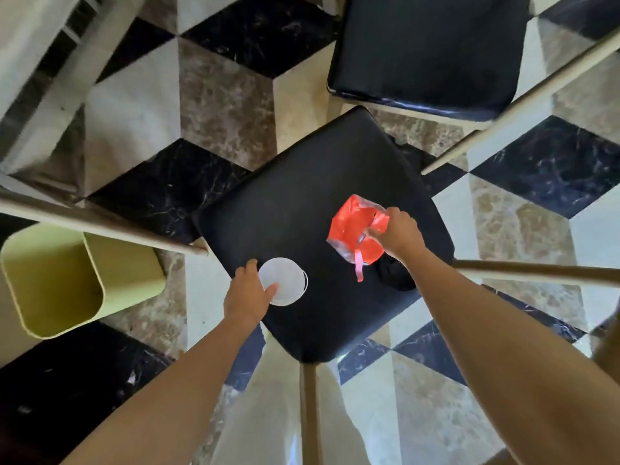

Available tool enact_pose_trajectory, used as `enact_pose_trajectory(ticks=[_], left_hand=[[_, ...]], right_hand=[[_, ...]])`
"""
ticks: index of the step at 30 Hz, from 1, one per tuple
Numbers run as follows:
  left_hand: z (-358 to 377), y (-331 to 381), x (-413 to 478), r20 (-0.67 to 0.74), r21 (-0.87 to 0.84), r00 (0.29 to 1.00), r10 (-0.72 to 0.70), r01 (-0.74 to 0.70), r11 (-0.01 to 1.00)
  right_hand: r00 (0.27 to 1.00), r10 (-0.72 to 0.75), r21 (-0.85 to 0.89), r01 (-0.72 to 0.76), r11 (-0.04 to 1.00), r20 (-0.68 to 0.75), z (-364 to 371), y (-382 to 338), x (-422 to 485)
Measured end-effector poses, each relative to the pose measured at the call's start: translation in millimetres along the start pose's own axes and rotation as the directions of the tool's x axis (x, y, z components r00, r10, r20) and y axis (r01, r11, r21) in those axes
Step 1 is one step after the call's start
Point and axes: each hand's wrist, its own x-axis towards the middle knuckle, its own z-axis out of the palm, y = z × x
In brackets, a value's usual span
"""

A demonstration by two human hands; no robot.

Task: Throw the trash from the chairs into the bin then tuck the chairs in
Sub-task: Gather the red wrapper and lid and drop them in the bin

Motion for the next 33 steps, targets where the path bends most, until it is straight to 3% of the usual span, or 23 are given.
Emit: enact_pose_trajectory(ticks=[5, 10, 13, 18, 26, 33], left_hand=[[19, 5, 13, -0.075, -0.160, 0.996, -0.054, 0.041, 0.986], [25, 11, 13, -0.085, -0.315, 0.996, -0.027, -0.001, 0.949], [31, 32, 4, -0.062, -0.367, 0.996, 0.059, -0.077, 0.927], [49, 80, -7, -0.010, -0.437, 0.978, 0.208, -0.191, 0.879], [84, 171, -8, 0.007, -0.368, 0.973, 0.232, -0.213, 0.905], [107, 190, -1, -0.002, -0.155, 0.981, 0.195, -0.193, 0.969]], right_hand=[[0.997, 0.014, 0.075, -0.009, 0.997, -0.070, 14, 7, 17], [0.989, 0.079, 0.292, -0.040, 0.956, -0.126, 0, 15, 22], [0.980, 0.115, 0.363, -0.050, 0.930, -0.160, -21, 30, 23], [0.977, 0.099, 0.332, -0.031, 0.943, -0.191, -44, 36, 26], [0.955, 0.162, 0.288, -0.087, 0.954, -0.247, -70, 68, 37], [0.953, 0.174, 0.315, -0.090, 0.945, -0.249, -68, 77, 44]])
